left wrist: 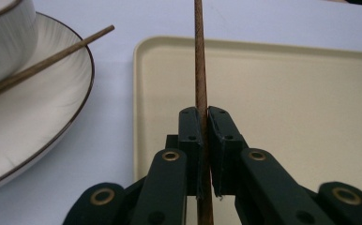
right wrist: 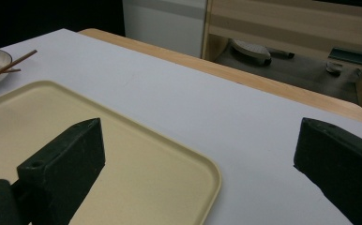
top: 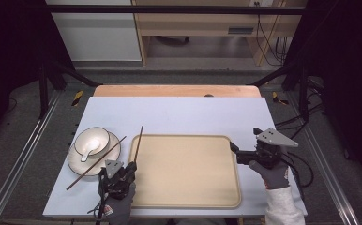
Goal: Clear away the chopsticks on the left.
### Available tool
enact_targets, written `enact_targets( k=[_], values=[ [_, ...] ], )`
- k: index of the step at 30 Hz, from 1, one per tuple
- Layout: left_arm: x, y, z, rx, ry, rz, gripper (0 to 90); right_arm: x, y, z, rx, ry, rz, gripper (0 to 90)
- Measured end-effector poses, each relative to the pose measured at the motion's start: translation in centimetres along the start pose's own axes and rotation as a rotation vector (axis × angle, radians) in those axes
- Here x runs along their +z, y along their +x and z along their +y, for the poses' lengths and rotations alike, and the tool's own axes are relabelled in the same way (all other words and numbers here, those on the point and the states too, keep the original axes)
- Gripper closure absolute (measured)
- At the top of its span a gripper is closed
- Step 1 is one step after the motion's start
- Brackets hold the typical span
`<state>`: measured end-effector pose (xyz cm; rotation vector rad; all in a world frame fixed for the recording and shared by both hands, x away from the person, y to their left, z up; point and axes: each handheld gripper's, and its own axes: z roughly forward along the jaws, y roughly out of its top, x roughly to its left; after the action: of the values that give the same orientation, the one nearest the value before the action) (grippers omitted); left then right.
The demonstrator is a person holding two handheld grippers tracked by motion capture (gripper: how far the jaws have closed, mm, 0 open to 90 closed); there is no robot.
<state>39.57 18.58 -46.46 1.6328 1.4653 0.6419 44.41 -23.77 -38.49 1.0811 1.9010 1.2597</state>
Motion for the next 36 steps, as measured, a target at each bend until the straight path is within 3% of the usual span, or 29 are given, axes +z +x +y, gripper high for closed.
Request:
enact_targets(
  k=[16,25,36],
  values=[
    [1.1,0.0,-0.8,-0.011,0.076,0.016,84.1,0.2,0.2,-0.1,0.000,0.006,0.005,2.5],
    [1.6,-0.1,-0.6,0.010,0.144,0.028,83.7,0.3,0.2,-0.1,-0.008,0.010,0.004,2.4],
    [1.7,-0.1,-0.4,0.034,0.164,0.025,80.6,0.2,0.2,-0.1,-0.008,0.007,0.004,2.4]
  ],
)
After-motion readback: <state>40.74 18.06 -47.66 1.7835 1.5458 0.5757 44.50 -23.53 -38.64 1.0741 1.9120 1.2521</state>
